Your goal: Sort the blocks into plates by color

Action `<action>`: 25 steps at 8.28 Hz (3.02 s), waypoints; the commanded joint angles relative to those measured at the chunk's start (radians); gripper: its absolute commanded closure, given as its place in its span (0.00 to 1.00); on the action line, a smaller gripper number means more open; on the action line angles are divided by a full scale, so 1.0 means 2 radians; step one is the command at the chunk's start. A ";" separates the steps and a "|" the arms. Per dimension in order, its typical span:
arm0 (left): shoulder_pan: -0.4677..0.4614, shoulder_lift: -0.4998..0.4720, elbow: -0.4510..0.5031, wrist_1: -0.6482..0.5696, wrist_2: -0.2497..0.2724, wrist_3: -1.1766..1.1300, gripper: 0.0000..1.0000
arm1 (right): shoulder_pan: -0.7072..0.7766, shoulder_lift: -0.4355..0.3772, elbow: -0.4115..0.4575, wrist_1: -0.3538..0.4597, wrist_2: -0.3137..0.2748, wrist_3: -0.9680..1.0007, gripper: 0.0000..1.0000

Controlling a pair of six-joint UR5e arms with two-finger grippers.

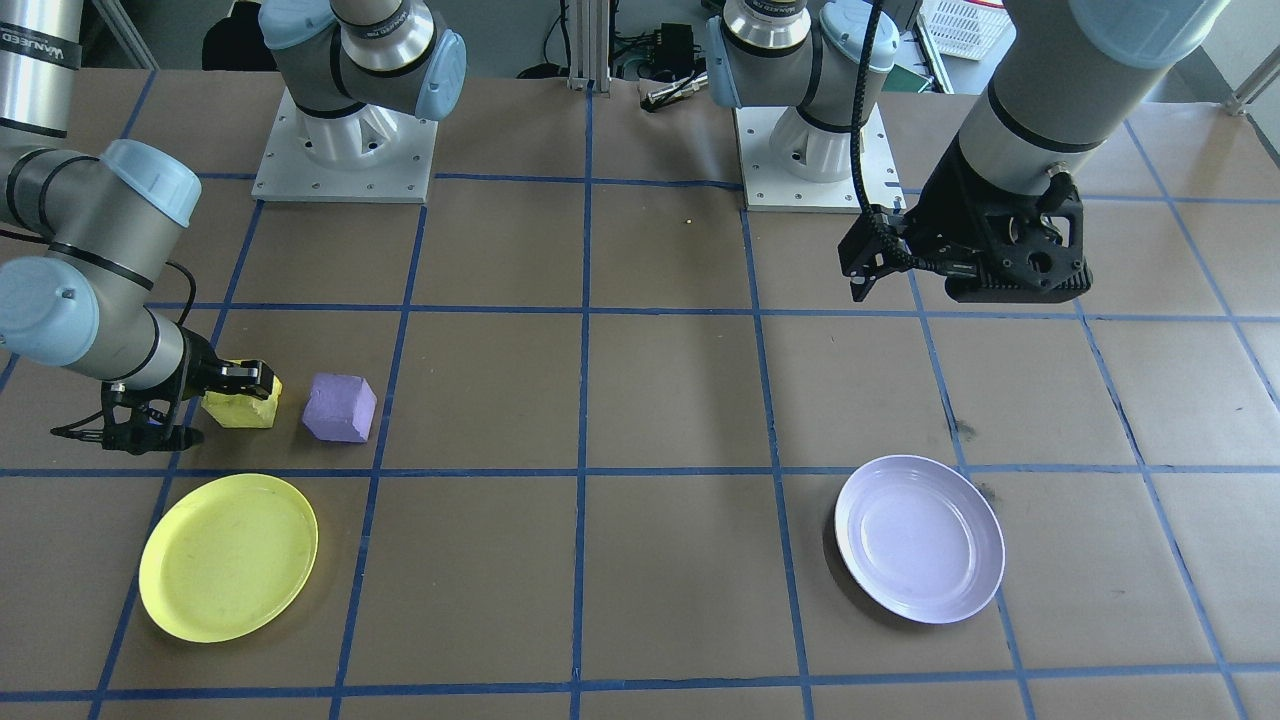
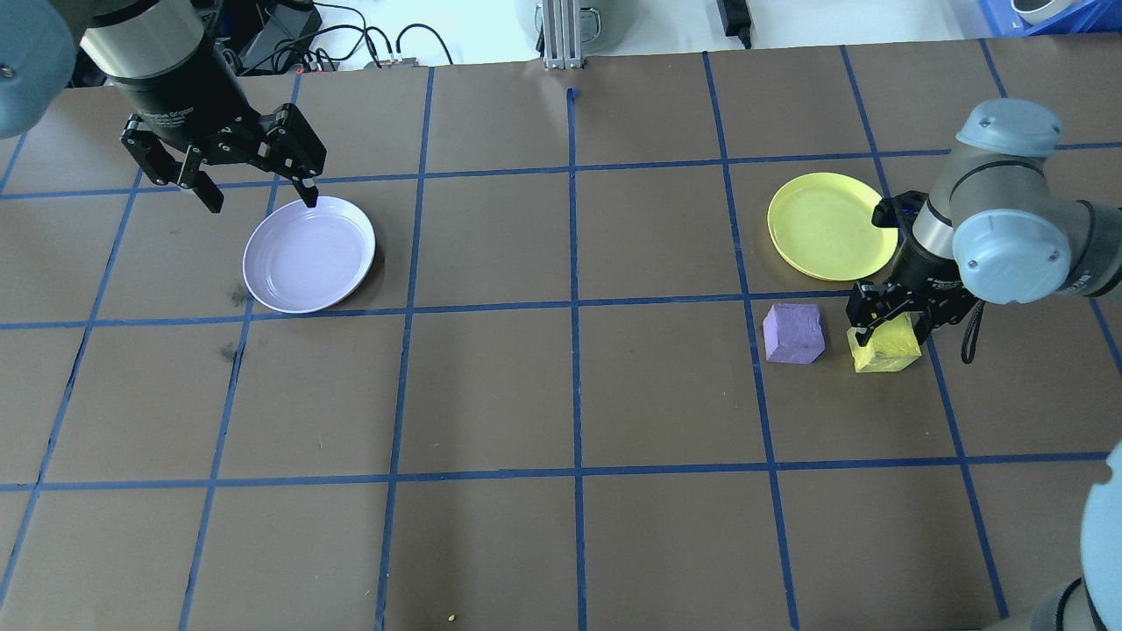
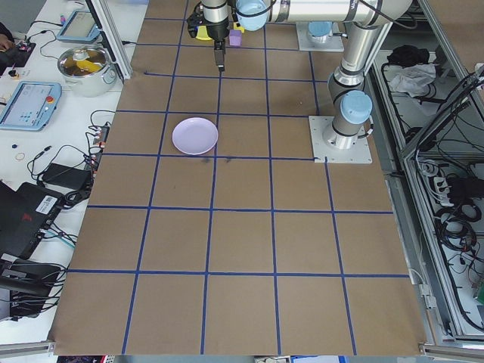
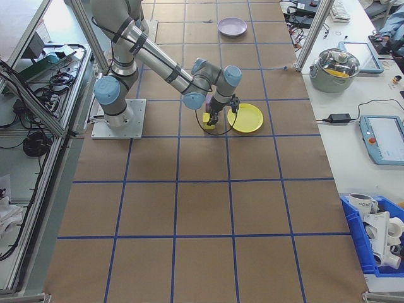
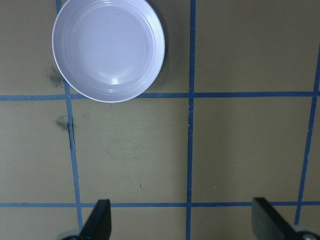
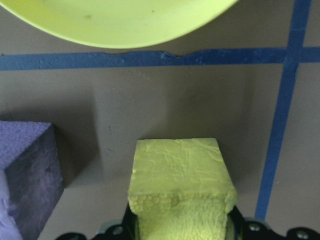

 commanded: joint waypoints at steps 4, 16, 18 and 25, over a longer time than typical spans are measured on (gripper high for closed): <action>0.000 -0.004 0.001 0.003 0.000 0.005 0.00 | 0.002 -0.006 -0.098 0.136 -0.003 0.000 0.95; -0.001 -0.006 0.005 0.016 0.001 0.003 0.00 | 0.061 0.173 -0.293 0.125 0.009 0.059 0.26; -0.002 -0.006 -0.002 0.017 0.000 0.003 0.00 | 0.062 0.172 -0.298 0.122 0.008 0.063 0.00; -0.001 -0.012 0.002 0.017 0.000 0.005 0.00 | 0.130 0.065 -0.240 0.193 0.016 0.161 0.00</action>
